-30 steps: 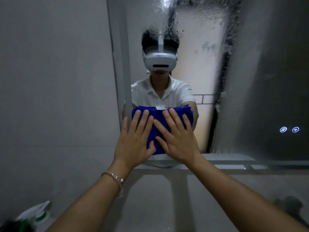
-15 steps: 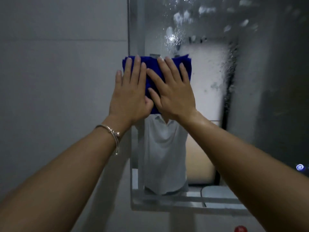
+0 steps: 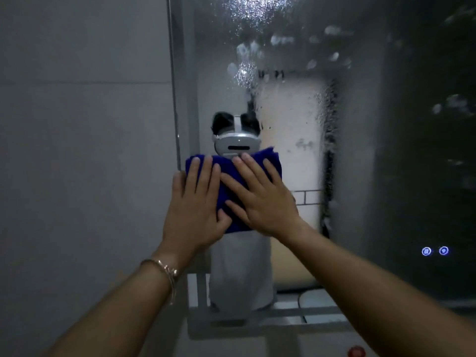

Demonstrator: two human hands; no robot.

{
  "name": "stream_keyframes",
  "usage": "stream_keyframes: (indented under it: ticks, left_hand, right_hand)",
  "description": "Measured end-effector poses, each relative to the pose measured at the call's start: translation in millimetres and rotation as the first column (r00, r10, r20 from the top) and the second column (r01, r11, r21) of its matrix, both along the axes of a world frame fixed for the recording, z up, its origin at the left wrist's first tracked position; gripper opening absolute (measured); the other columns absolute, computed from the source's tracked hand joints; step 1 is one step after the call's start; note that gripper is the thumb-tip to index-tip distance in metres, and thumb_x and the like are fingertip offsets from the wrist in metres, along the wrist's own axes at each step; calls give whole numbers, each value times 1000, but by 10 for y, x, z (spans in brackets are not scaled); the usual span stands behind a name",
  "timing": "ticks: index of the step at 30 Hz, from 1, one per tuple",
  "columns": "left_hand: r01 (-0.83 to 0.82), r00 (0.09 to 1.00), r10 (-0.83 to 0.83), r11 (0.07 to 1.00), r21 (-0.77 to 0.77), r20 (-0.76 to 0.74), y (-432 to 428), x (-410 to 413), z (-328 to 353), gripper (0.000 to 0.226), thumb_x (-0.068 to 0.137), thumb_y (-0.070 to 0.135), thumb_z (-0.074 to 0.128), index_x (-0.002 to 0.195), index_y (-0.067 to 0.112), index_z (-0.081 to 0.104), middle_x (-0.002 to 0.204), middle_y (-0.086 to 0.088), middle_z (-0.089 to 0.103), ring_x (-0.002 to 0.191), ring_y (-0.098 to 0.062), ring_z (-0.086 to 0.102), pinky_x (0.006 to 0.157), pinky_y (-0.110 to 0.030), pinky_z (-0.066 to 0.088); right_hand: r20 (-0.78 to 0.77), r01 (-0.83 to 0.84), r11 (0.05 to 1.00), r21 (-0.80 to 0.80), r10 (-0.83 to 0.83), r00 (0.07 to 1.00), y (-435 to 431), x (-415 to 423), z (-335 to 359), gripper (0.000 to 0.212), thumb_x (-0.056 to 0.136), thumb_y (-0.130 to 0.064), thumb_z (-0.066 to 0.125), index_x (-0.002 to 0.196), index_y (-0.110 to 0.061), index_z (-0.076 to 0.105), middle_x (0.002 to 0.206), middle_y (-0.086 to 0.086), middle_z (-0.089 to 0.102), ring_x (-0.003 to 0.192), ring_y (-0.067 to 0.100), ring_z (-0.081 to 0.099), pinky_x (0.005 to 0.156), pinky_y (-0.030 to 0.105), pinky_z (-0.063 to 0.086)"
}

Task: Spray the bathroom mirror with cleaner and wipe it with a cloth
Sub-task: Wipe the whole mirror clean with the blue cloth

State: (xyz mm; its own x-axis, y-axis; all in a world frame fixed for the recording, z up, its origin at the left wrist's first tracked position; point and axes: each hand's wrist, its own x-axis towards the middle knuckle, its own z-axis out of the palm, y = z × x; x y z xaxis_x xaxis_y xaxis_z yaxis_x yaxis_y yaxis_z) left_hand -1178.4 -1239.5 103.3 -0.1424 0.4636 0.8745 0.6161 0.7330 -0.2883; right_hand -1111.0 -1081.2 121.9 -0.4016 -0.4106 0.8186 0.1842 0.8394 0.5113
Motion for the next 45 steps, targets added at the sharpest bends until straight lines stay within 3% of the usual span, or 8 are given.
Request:
stream_keyframes:
  ticks: [2, 6, 12, 23, 29, 37, 45]
  left_hand:
    - [-42, 999, 42, 999, 27, -1, -3, -19, 457, 81, 77, 40, 29, 147, 0, 18, 155, -20, 17, 143, -35, 13, 111, -57, 14]
    - [-91, 996, 90, 995, 48, 10, -36, -77, 1067, 81, 79, 42, 22, 150, 5, 6, 158, -16, 2, 145, -31, 1, 113, -56, 7]
    - [-22, 999, 25, 994, 111, -30, -9, -161, 900, 77, 80, 34, 27, 149, 5, 11, 157, -16, 8, 145, -31, 5, 112, -58, 10]
    - [73, 996, -67, 992, 100, -62, -136, -271, 370, 77, 79, 33, 35, 148, 4, 16, 156, -18, 14, 144, -33, 8, 110, -59, 19]
    - [77, 996, -75, 995, 66, -40, -227, -300, -4, 77, 79, 34, 35, 147, 4, 16, 155, -19, 14, 143, -34, 10, 108, -59, 23]
    - [159, 985, -160, 987, -23, -58, -341, -389, 324, 78, 77, 35, 36, 145, 2, 17, 152, -26, 19, 140, -43, 16, 106, -61, 25]
    - [203, 979, -203, 978, 51, -11, -371, -445, 1146, 81, 79, 36, 27, 149, 2, 7, 157, -21, 3, 145, -34, 6, 115, -51, 17]
  right_hand:
    - [-31, 1, 1000, 8, -1, 1000, -36, -26, 465, 55, 95, -46, 34, 140, -18, 47, 146, 16, 43, 137, 32, 37, 110, 48, 19]
    - [-34, 34, 998, -61, -36, 999, -129, -63, 1074, 59, 95, -49, 26, 146, -22, 38, 154, 12, 32, 143, 29, 24, 114, 48, 11]
    - [-208, -92, 987, -131, 63, 976, -212, -190, 842, 51, 93, -41, 38, 137, -19, 50, 148, 15, 41, 139, 31, 33, 113, 50, 20]
    - [-187, -124, 987, -105, 103, 977, -259, -239, 312, 51, 92, -40, 41, 138, -19, 49, 148, 16, 40, 139, 31, 32, 113, 49, 19]
    - [-156, -112, 991, -77, 98, 983, -294, -284, -33, 52, 92, -43, 40, 140, -21, 39, 147, 16, 41, 139, 30, 30, 114, 49, 18]
    - [-69, -60, 995, 80, 65, 995, -258, -222, 391, 54, 92, -46, 40, 139, -20, 49, 146, 16, 43, 137, 31, 35, 112, 49, 22]
    - [-189, -62, 998, -7, 60, 980, -395, -342, 1149, 54, 90, -47, 41, 134, -20, 53, 144, 14, 46, 136, 32, 38, 111, 50, 24]
